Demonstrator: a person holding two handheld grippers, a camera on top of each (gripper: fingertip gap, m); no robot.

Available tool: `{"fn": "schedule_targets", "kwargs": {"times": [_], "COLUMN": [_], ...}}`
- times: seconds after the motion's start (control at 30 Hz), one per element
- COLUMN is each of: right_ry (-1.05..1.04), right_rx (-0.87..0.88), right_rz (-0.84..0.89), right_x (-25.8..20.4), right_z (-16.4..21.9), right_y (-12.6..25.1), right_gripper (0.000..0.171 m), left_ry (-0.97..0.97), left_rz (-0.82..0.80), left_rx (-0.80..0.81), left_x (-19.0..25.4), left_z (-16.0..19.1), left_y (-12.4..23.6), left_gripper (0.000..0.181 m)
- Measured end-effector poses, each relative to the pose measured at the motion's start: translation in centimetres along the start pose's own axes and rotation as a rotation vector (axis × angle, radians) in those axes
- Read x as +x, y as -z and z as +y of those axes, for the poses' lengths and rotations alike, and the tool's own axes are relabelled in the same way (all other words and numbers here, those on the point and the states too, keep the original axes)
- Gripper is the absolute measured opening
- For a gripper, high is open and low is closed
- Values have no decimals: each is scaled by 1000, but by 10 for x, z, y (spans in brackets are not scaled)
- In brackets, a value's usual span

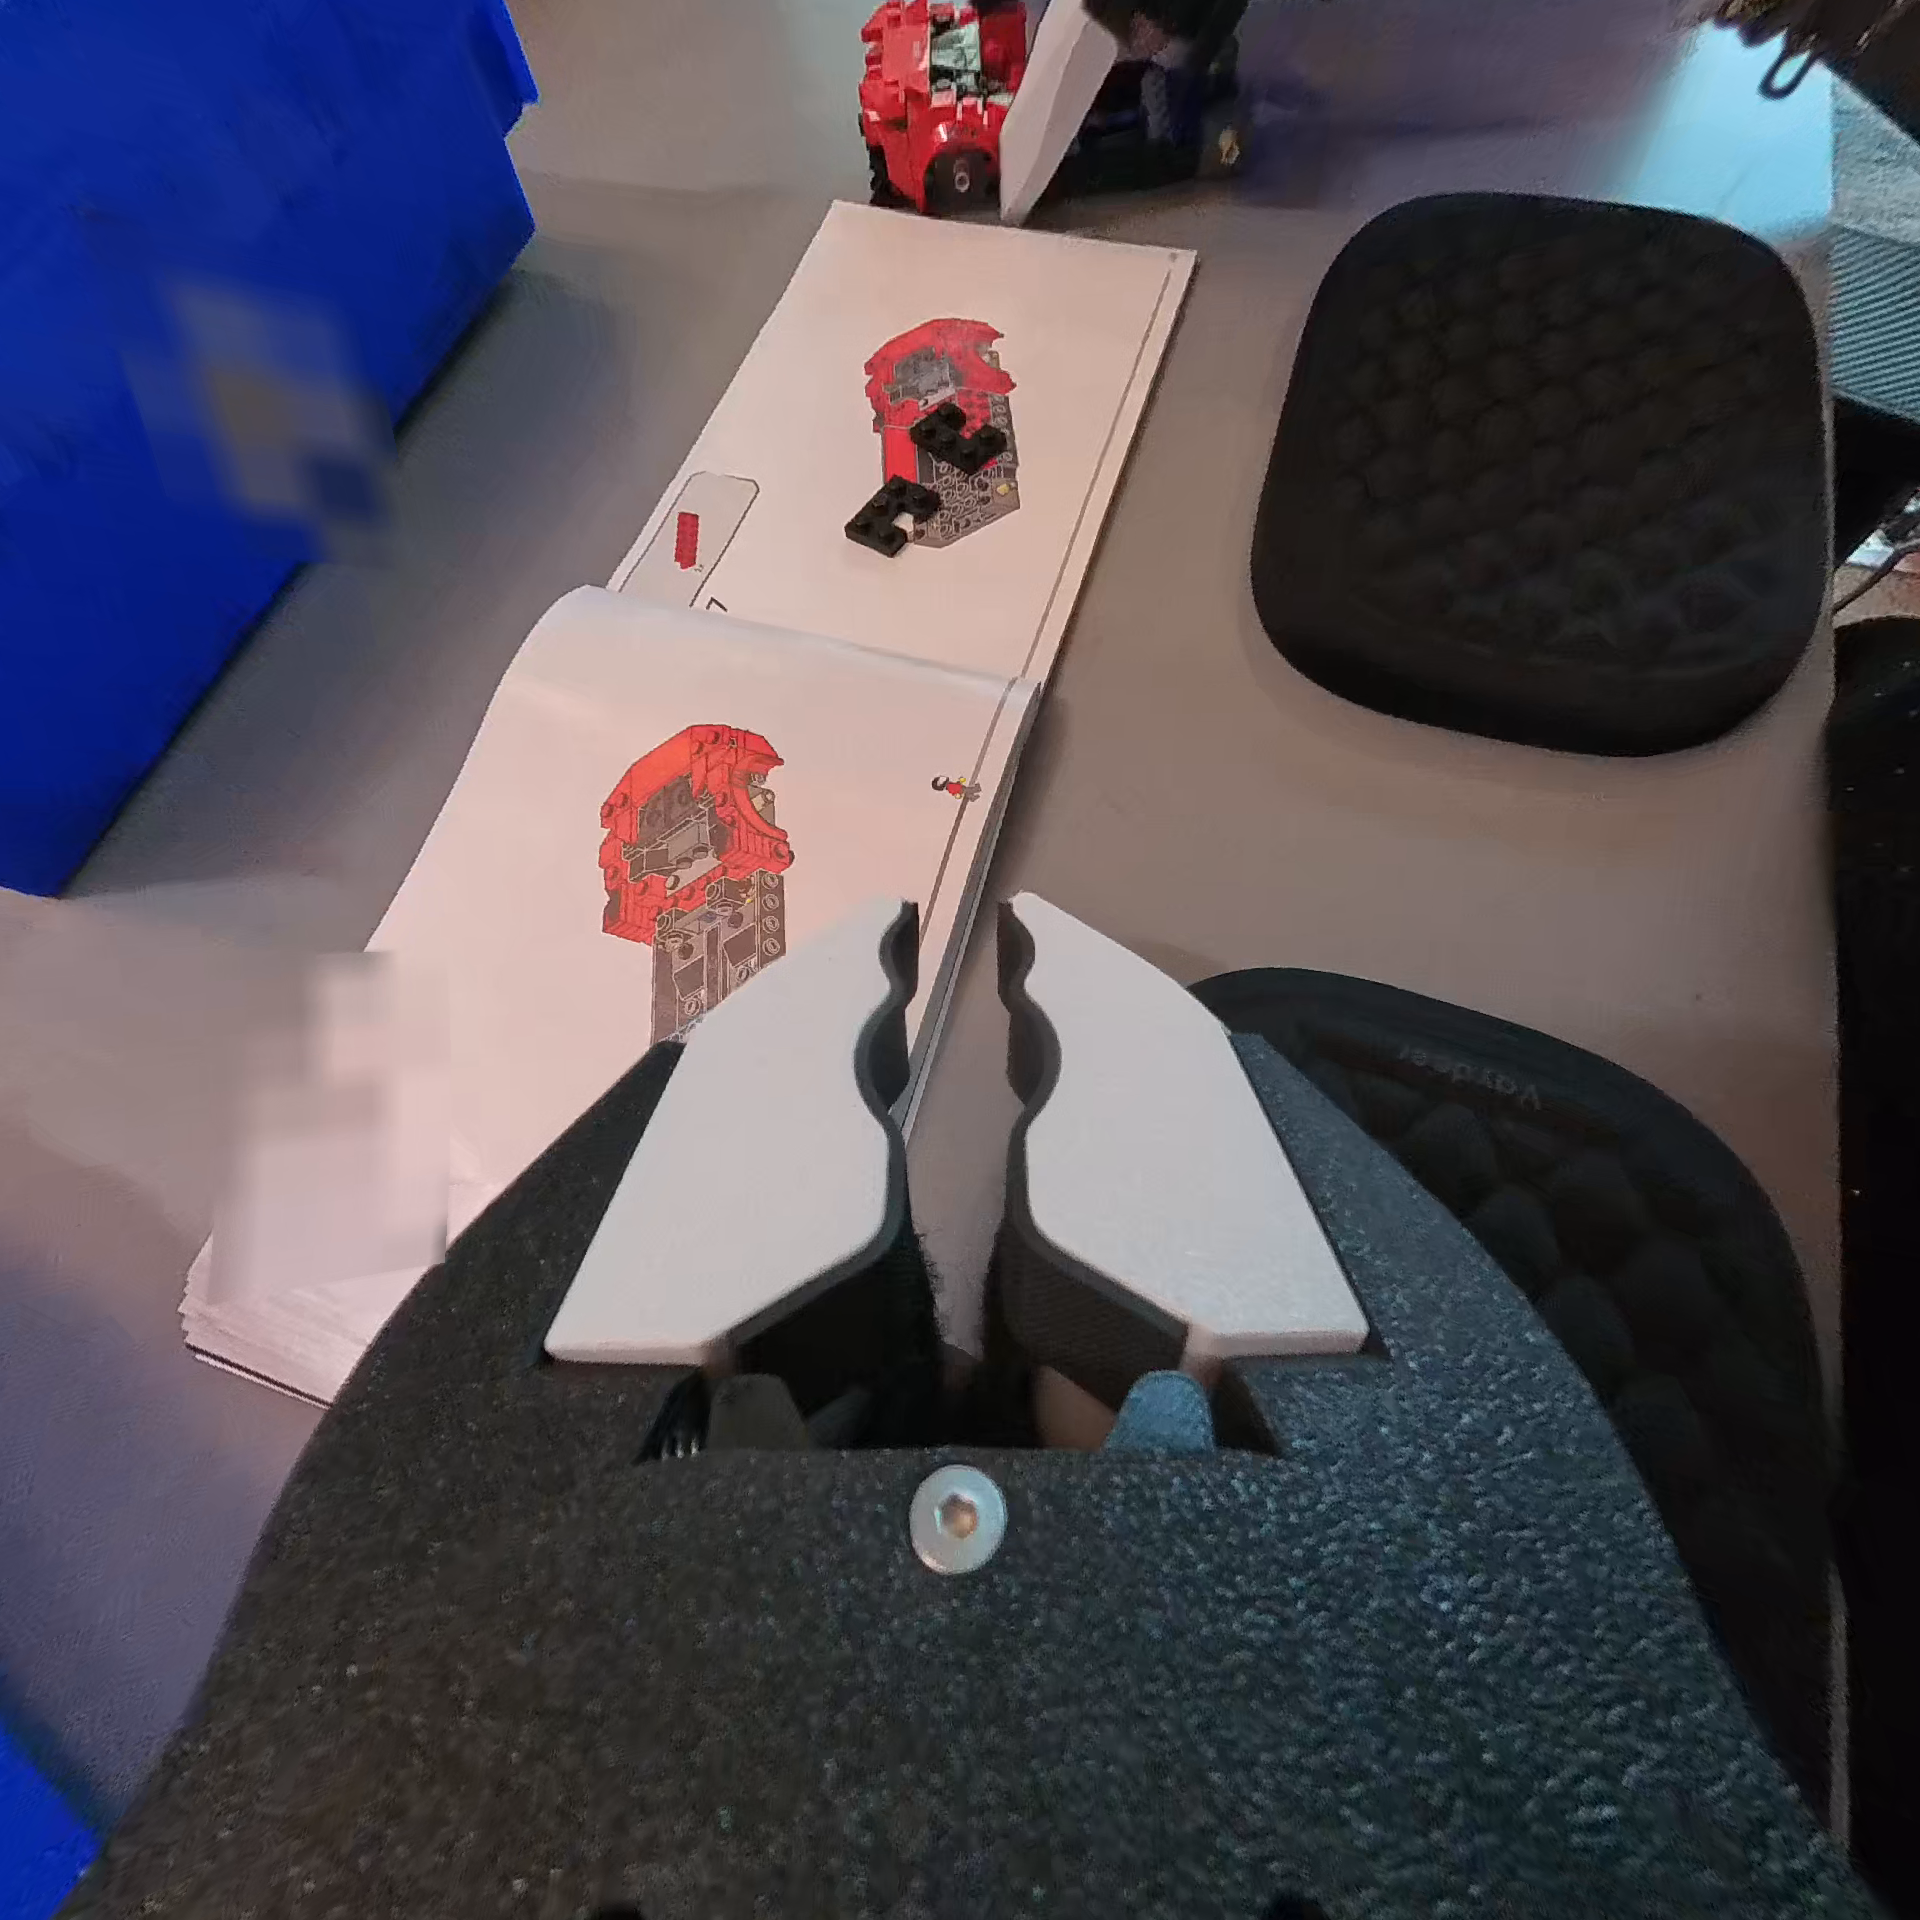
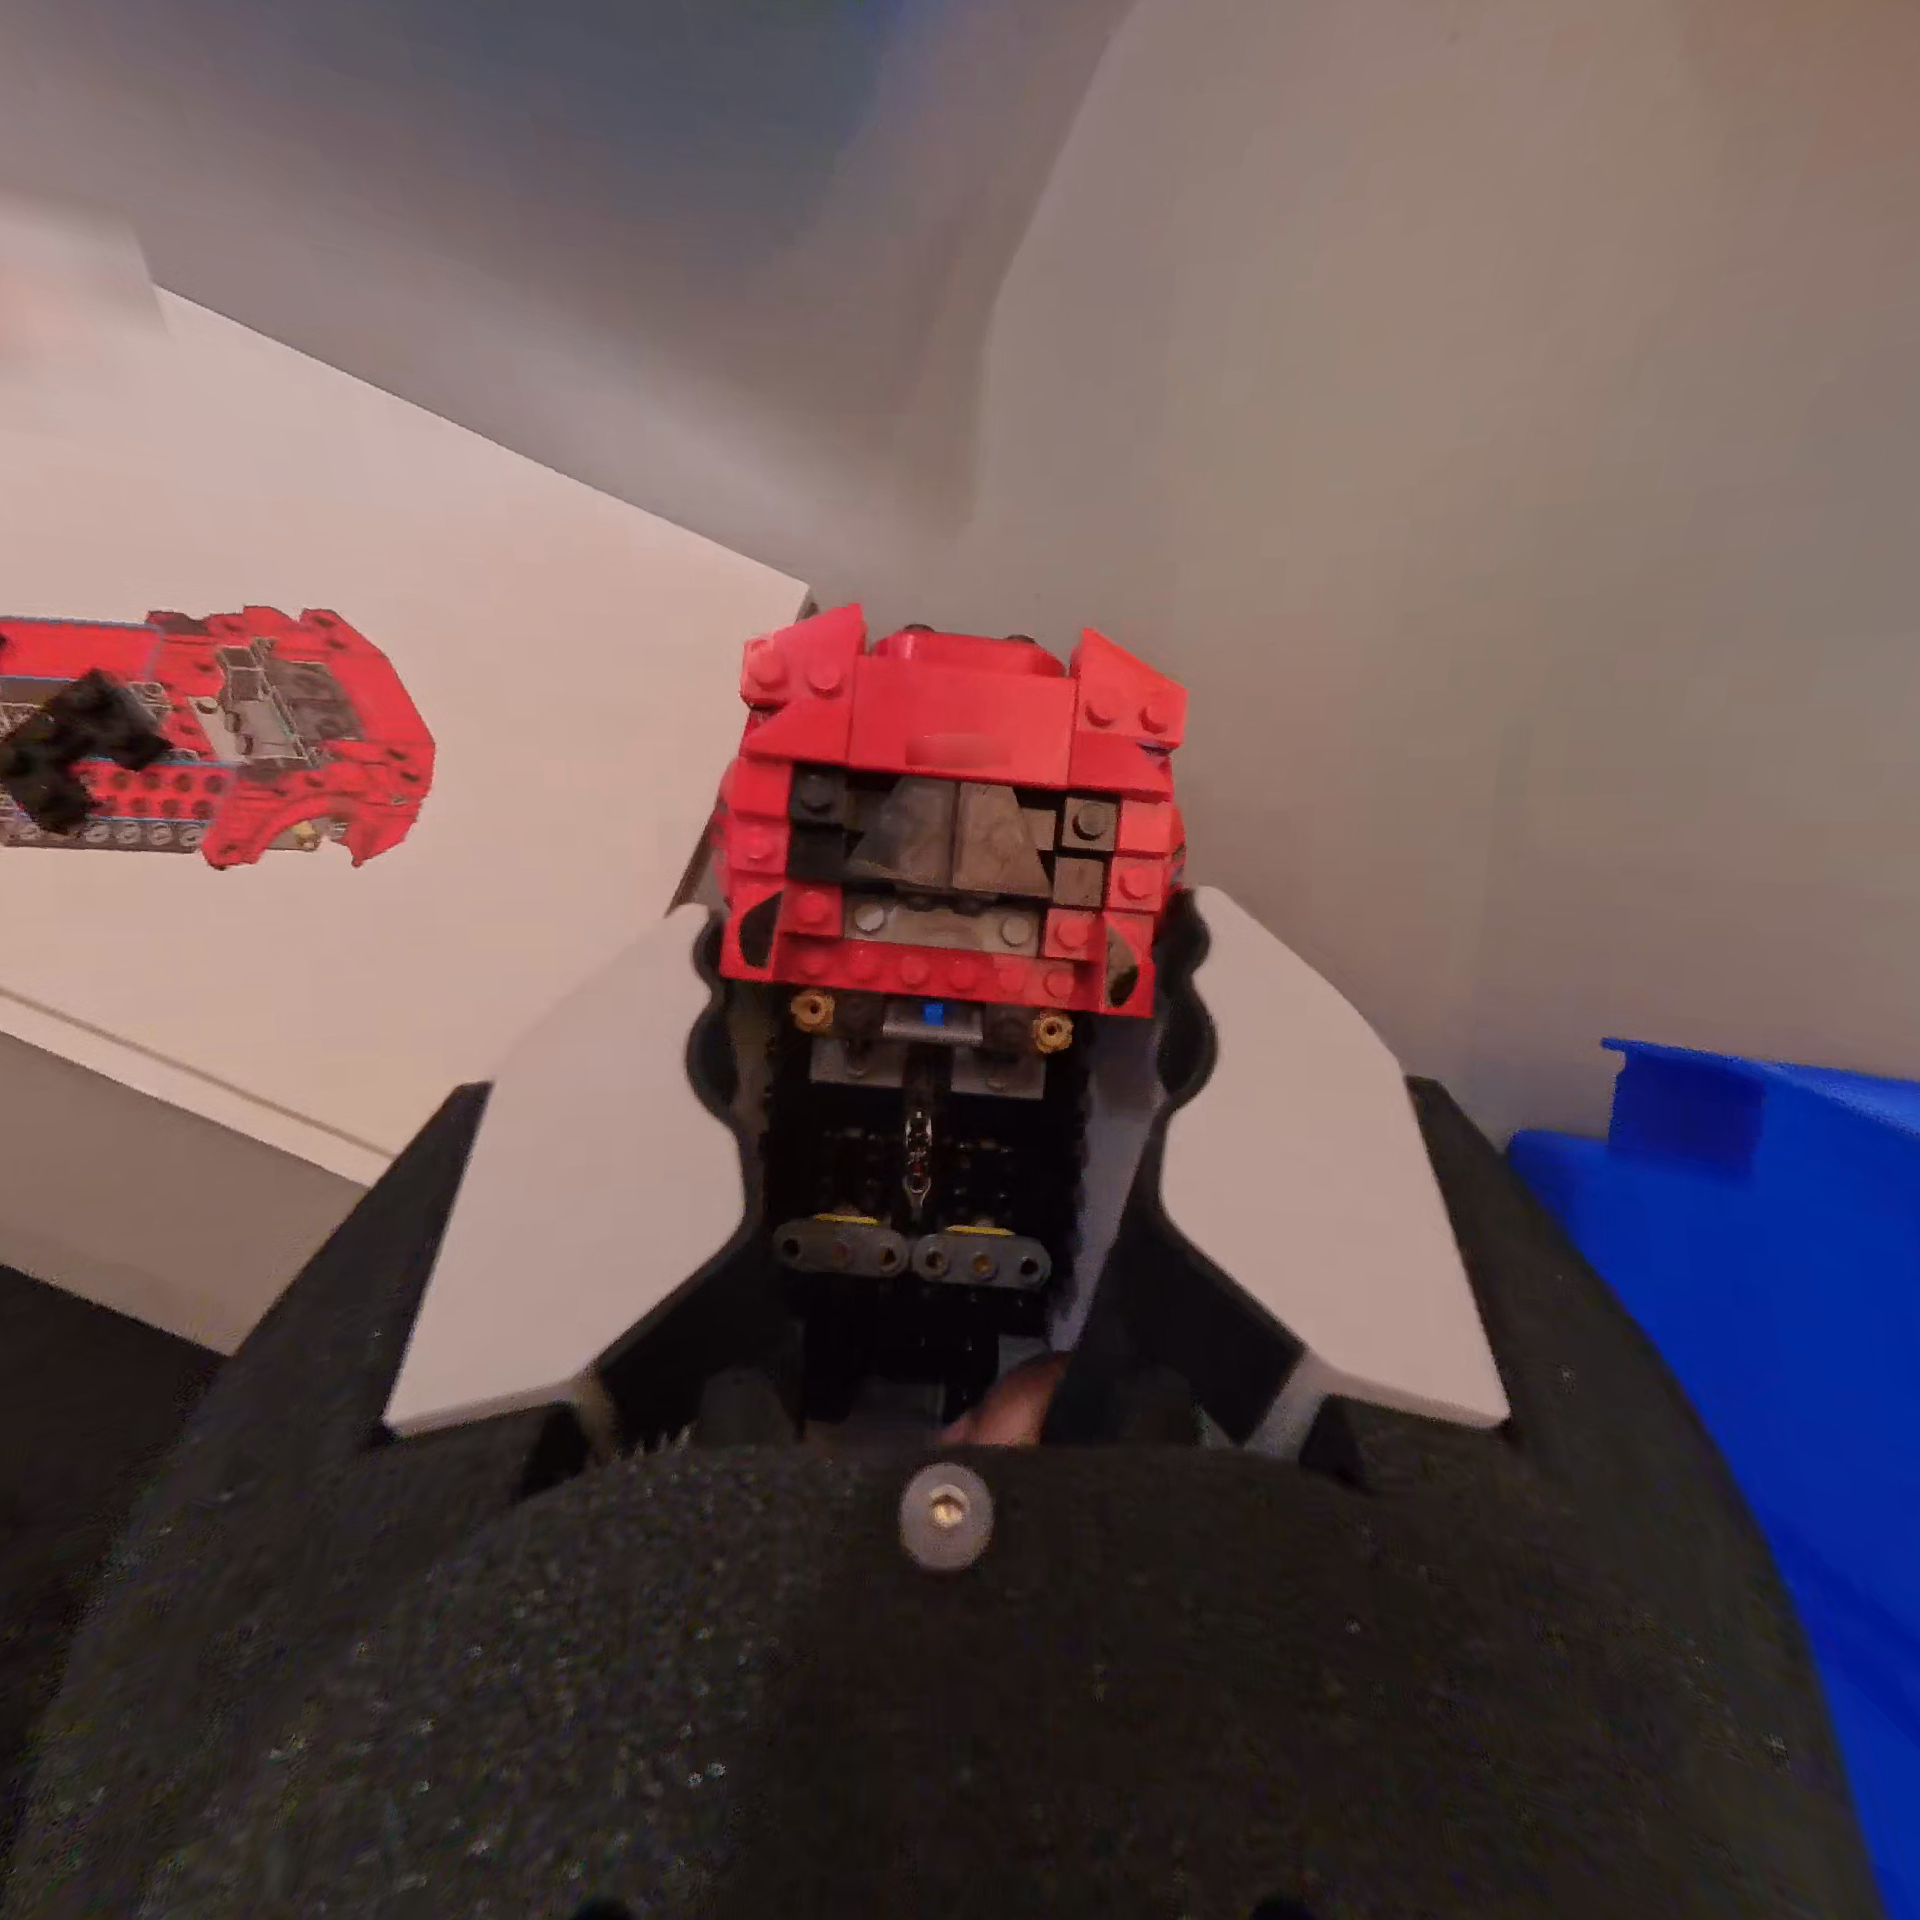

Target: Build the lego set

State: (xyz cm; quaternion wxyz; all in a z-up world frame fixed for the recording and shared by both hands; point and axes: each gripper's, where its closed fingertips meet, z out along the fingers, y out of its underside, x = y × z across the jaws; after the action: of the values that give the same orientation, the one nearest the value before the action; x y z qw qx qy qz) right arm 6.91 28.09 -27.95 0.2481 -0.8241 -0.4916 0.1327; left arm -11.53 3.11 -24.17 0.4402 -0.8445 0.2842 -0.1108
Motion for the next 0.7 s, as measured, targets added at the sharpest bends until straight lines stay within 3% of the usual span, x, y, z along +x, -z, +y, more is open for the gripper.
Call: {"fn": "schedule_targets", "kwargs": {"times": [0.23, 0.4, 0.7], "right_ry": [26, 120, 203], "right_rx": [36, 69, 23], "right_rz": [-30, -108, -189], "right_x": [-7, -47, -94], "right_z": [-10, -34, -44], "right_y": [4, 15, -21], "right_gripper": [79, 79, 79], "left_ry": [-9, -26, -104], "left_rz": [23, 17, 22], "left_rx": [-28, -52, -116], "left_x": [2, 2, 9], "left_z": [3, 6, 15], "left_y": [-3, -6, -12], "left_gripper": [14, 14, 14]}}
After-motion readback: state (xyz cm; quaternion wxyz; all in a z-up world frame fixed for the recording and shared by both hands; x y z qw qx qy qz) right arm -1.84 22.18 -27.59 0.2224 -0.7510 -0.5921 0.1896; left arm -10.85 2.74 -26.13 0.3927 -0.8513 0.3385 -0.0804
